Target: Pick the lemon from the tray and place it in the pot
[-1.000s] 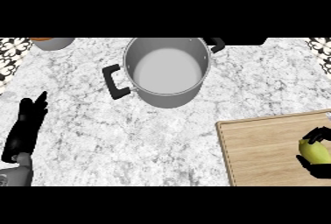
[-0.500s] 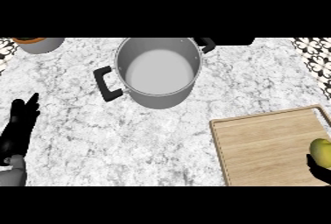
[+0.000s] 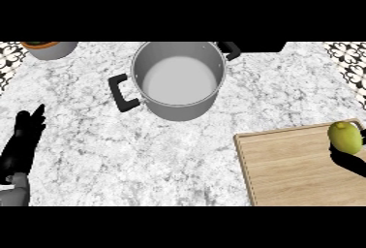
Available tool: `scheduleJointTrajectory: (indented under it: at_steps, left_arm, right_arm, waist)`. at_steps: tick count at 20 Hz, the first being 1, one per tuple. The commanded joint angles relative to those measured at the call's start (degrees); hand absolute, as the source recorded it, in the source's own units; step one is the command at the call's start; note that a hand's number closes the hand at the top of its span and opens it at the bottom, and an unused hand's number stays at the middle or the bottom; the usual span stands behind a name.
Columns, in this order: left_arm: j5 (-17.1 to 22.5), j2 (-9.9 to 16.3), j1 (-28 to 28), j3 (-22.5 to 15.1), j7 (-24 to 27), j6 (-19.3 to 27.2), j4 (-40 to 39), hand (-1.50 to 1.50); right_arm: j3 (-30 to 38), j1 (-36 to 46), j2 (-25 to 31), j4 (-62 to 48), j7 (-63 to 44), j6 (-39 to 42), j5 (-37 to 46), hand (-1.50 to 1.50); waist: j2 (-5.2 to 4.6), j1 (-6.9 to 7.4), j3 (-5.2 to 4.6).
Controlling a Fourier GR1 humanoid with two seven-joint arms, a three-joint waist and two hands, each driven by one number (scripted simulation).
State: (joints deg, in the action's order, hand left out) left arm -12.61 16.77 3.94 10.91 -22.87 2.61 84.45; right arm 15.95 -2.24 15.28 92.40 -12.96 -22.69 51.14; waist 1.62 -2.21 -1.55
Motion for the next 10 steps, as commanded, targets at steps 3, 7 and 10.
scheduleJointTrajectory:
  at_steps: [3, 7, 10]
  left_arm:
    - [-0.1, -0.17, 0.73, -0.62, -0.27, -0.3, 0.28, 0.0]
    - [-0.47, -0.18, 2.6, -1.52, -1.63, -0.67, 0.43, 0.0]
    - [-0.34, -1.14, 2.86, -2.17, -0.62, -0.6, -0.03, 0.0]
  right_arm:
    - [-7.12, 4.53, -5.0, 14.51, -11.19, -0.63, 13.92, 1.5]
    - [-13.02, 9.93, -8.0, 19.82, -20.09, 7.75, 23.14, 1.5]
    - [-18.44, 14.95, -11.86, 21.39, -26.79, 14.71, 29.62, 1.5]
  waist:
    - [-0.08, 1.3, 0.16]
    - [-0.6, 2.56, 0.34]
    - [-0.95, 3.88, 0.36]
